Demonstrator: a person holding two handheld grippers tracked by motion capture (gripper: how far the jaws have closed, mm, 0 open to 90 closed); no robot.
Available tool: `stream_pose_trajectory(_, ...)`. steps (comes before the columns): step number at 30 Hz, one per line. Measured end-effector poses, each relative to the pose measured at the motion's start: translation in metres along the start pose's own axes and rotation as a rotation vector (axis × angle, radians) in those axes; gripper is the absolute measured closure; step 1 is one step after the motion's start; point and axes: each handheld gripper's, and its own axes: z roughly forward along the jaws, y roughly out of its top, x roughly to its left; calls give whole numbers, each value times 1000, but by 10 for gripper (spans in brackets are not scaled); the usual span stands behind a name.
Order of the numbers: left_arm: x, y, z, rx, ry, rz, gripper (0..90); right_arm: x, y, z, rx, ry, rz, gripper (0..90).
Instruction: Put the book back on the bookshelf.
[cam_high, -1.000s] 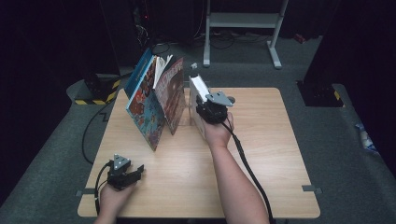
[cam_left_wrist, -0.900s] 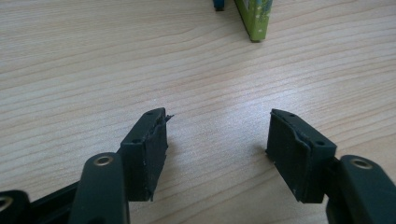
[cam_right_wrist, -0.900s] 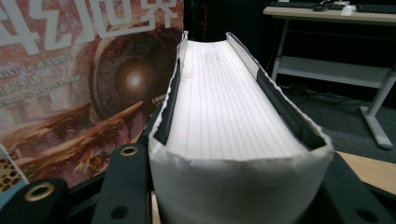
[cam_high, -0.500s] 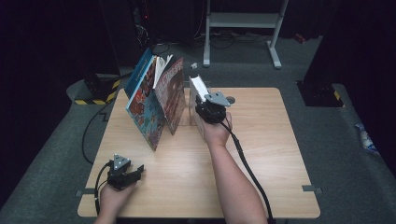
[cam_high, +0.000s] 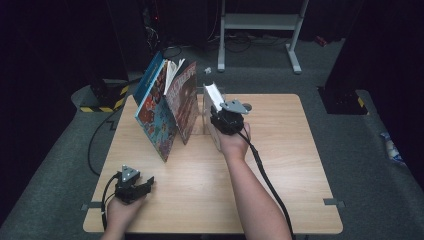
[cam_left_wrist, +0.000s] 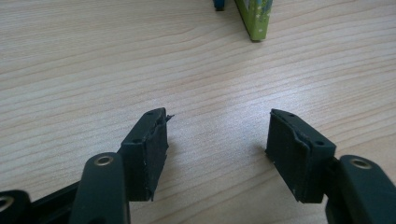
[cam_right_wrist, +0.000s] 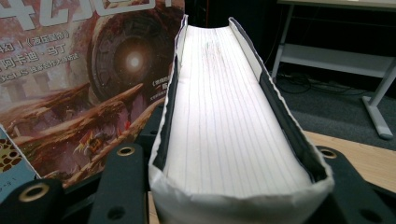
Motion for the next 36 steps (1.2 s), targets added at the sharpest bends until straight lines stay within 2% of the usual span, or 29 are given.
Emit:
stream_pose_trajectory(16,0,0,0,0,-2,1,383,-4,2,-2,3,25,10,471)
stream_pose_trajectory(22,0,0,0,0,-5,0,383,-6,4,-2,18,33,15,486)
stream_pose_trajectory(26,0,0,0,0,-5,0,383,-5,4,-2,18,16,-3,528)
stream_pose_trajectory(33,0,0,0,0,-5,0,385,2,9,1,25,-11,-19,537)
stream_pose_trajectory(36,0,0,0,0,-6,-1,385,6,15,5,31,-33,-50,537)
